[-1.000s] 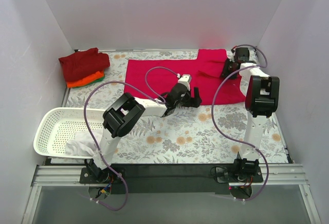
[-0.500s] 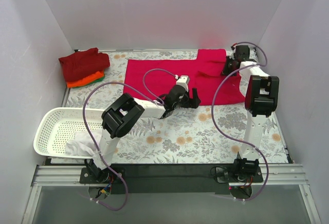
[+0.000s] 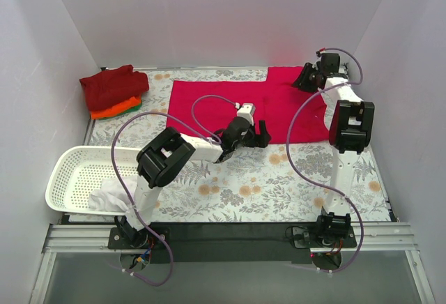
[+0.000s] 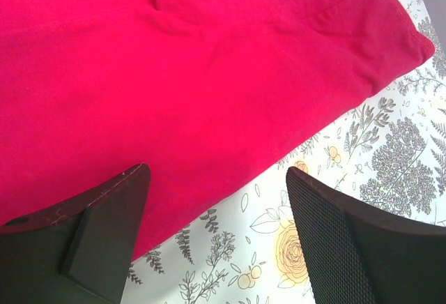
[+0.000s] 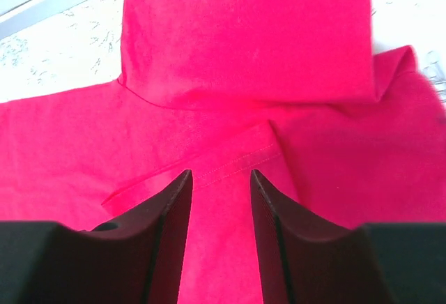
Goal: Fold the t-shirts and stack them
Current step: Fold the tshirt
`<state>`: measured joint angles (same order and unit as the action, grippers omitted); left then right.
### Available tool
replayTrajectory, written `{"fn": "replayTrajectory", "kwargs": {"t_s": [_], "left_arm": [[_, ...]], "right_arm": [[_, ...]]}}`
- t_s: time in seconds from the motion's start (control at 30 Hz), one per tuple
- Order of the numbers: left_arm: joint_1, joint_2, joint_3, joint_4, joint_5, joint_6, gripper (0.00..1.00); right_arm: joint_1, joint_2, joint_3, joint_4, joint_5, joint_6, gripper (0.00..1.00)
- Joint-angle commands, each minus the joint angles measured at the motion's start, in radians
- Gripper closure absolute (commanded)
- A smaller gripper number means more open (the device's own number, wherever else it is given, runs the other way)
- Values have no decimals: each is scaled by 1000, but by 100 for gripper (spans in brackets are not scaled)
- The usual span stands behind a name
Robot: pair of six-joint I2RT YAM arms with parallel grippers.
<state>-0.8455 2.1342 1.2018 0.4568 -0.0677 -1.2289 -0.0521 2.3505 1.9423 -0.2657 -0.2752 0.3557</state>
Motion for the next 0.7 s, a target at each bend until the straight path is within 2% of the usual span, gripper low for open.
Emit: {"fn": "replayTrajectory", "kwargs": {"t_s": [0.0,0.07,0.23,0.4,0.57,0.67], "left_arm": [[-4,1,-57,-181,-29,-3,26],[-7,-7,-67,-179,-32,-6,26],[-9,-28,-70,-173,-37,2,26],[-12,-74,-50,-170,-34,17,26],[-17,-167,-71,-152,-43,35,26],[-15,-226,-117,-145,-130,64,25]], "right_arm": [[-11,-19,43,71,-85,77,65],[-11,-51,-5,98,-90,78,63],[-11,-247,-204,131,-61,25,61],[1,-477,-570,192,-35,-23,61],[51,-586,-785,198,54,-67,61],[100,-606,-879,200,80,-66,60]]}}
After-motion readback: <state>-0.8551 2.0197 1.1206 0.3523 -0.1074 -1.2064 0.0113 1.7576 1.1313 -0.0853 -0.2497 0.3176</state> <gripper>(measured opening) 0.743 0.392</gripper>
